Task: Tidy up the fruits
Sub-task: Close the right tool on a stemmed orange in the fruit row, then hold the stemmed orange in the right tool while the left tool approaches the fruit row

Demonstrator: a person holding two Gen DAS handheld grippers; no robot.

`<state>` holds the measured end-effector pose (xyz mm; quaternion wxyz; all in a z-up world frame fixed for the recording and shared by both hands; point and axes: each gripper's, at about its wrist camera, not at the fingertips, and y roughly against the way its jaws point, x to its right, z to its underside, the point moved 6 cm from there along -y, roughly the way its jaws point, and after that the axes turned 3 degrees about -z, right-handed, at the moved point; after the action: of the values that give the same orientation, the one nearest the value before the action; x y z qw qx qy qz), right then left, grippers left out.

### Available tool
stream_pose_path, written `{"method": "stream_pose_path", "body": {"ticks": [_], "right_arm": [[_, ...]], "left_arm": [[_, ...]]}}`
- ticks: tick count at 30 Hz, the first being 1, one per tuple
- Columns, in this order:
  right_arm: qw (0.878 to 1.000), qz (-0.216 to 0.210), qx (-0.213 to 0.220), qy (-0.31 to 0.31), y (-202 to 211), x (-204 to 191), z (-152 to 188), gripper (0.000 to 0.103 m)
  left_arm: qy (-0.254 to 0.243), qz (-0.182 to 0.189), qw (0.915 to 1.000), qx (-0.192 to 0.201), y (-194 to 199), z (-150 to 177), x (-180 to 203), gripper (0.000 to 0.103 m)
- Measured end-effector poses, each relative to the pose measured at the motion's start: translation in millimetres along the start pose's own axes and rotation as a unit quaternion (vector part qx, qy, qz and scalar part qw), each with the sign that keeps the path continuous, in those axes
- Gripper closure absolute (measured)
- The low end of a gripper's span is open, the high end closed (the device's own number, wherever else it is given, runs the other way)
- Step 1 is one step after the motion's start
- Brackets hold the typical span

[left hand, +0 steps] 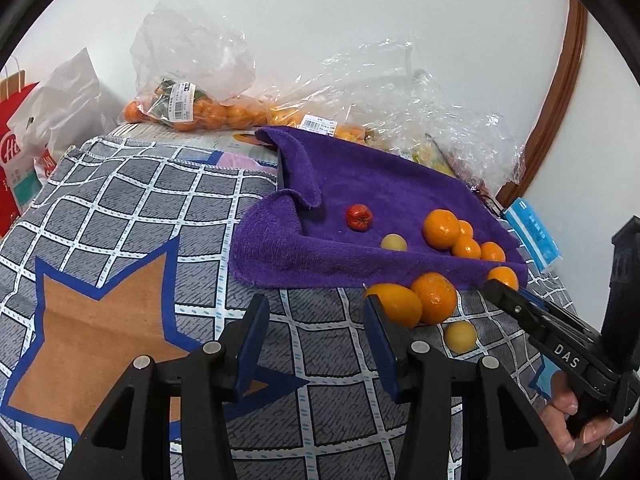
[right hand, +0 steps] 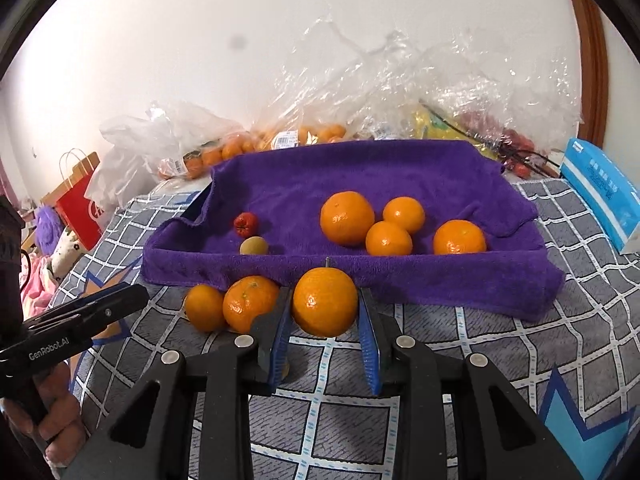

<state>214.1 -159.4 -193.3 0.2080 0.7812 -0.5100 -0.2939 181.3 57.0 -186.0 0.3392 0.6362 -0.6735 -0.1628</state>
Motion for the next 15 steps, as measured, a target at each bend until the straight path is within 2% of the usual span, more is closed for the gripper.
{"method": "stream_pose_path", "body": {"ticks": [7, 15], "right_arm": [[0.999, -0.021, 0.008, -0.031, 3.9, 8.6, 0.5, 0.071], [1.000, -0.016, 0.010, -0.011, 11.2, 0.9, 4.6, 0.071]], "left_arm": [[0.003, -0.001, 1.0000, 0.005, 1.7, 0.1, -0.8, 0.057], [0.009, 0.007, 0.9999, 0.007, 3.2, 0.2, -2.2, 0.057]]}}
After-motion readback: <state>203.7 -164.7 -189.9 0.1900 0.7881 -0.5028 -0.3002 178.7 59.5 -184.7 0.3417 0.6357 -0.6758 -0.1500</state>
